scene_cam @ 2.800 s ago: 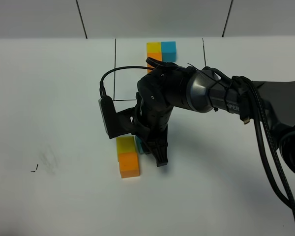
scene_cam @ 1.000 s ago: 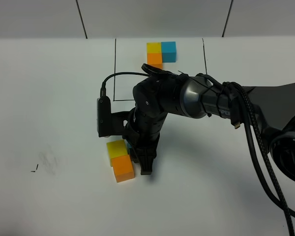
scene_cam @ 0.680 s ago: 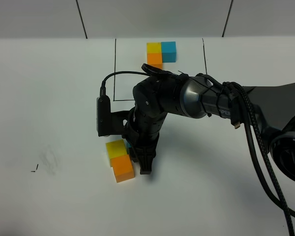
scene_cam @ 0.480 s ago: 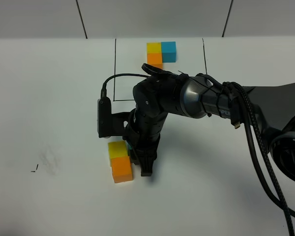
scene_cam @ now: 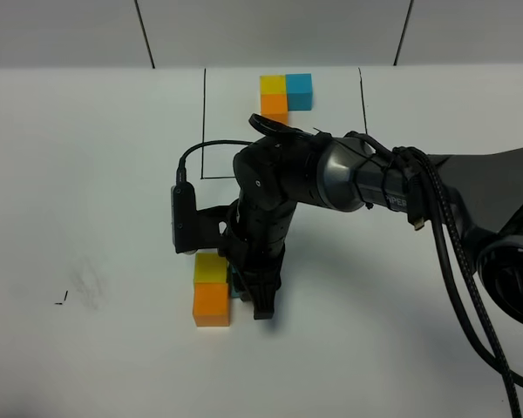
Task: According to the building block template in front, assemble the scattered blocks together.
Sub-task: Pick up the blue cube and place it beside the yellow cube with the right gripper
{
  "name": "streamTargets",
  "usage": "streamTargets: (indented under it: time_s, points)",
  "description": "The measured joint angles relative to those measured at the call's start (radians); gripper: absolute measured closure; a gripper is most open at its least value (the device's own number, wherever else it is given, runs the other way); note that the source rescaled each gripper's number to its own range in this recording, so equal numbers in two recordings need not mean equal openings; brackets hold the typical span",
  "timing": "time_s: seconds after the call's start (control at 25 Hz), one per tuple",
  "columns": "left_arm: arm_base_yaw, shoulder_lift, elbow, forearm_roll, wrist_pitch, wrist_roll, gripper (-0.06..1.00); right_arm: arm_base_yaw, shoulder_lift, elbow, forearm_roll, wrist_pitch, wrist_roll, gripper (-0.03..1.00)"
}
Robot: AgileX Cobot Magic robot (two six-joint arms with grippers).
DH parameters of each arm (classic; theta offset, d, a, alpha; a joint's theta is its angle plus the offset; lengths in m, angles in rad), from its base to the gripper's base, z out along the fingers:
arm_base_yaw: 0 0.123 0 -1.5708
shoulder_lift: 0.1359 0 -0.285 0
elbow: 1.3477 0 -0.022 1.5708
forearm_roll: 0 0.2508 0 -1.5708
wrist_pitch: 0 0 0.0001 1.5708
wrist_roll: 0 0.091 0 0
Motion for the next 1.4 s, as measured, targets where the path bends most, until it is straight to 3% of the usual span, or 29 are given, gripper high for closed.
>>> streamTargets:
  time_s: [0.84,1.16,1.4]
  points:
    - [0.000,0.000,0.000,0.000,0.000,0.000,0.94,0.002,0.000,0.000,-0.057,-0.009,0.102,0.35]
    - [0.000,0.000,0.000,0.000,0.000,0.000,0.94,0.002,0.000,0.000,-0.056,-0.041,0.184,0.07]
    - [0.000,0.000,0.000,0.000,0.000,0.000,0.94,0.002,0.000,0.000,-0.057,-0.051,0.212,0.02]
